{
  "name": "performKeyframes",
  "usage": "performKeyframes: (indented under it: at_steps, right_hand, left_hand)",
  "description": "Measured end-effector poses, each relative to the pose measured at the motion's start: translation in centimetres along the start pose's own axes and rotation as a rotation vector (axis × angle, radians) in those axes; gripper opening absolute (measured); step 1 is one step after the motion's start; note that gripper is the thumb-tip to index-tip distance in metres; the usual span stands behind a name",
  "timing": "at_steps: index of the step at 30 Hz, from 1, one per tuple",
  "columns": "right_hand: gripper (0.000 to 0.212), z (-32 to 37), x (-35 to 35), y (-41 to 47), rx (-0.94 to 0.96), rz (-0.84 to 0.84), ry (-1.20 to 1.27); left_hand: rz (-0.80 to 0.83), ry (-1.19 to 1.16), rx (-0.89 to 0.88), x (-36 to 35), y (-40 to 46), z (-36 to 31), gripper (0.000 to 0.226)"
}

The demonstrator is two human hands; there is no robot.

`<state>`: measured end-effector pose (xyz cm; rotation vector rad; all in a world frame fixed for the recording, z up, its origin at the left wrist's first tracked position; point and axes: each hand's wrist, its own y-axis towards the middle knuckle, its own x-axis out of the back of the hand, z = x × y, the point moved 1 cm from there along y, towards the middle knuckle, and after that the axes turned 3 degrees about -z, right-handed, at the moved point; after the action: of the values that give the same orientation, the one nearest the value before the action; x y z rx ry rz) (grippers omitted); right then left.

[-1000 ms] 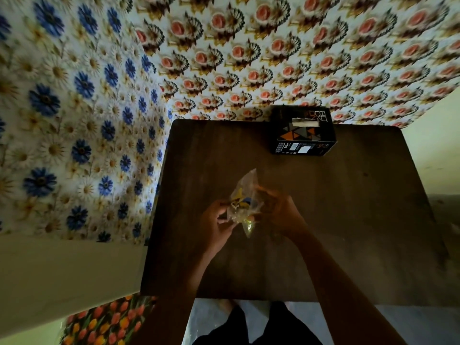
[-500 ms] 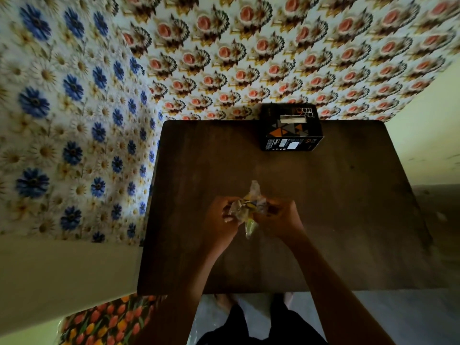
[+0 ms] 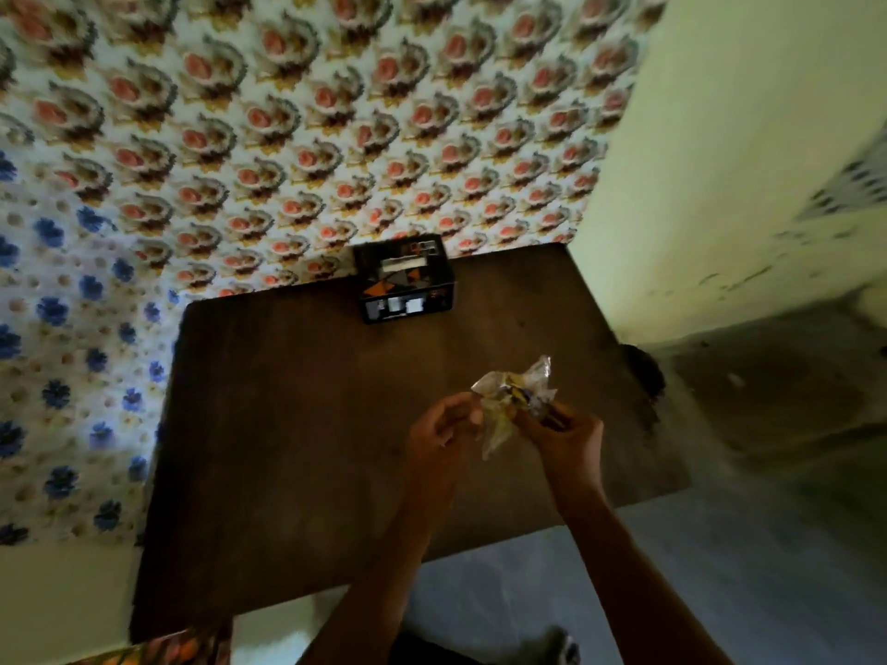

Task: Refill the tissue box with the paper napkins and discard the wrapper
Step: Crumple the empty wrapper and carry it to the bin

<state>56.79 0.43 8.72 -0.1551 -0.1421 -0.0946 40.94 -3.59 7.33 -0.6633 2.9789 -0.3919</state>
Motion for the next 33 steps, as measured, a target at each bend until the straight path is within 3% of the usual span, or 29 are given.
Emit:
performKeyframes:
  at_steps: [8, 15, 22, 29, 33]
  right_hand:
    - [0.016, -3.3, 16.7, 3.9, -0.050, -0.145, -0.064]
    - [0.023, -4.0, 27.5, 7.0, -0.092, -0.240, 0.074]
    - [0.016, -5.6, 33.6, 15.2, -0.034, -0.301, 0.067]
    - [0.038, -6.9, 37.7, 27.1, -0.120, -0.244, -0.010]
    - [0.024, -7.2, 38.6, 34.2, -0.150, -0.219, -0.032]
  left_hand:
    - [0.108, 0.073, -0.054, -17.0, -4.7, 1.0, 0.021]
    - [0.159, 0.053, -0.012, -27.6, -5.6, 1.6, 0.014]
    - [0.186, 0.097, -0.049, -37.5, -0.8, 2.2, 0.020]
    - [0.097, 0.137, -0.007, -47.0, 8.1, 3.9, 0.011]
    - [0.003, 0.151, 0.019, -51.3, 12.7, 4.5, 0.014]
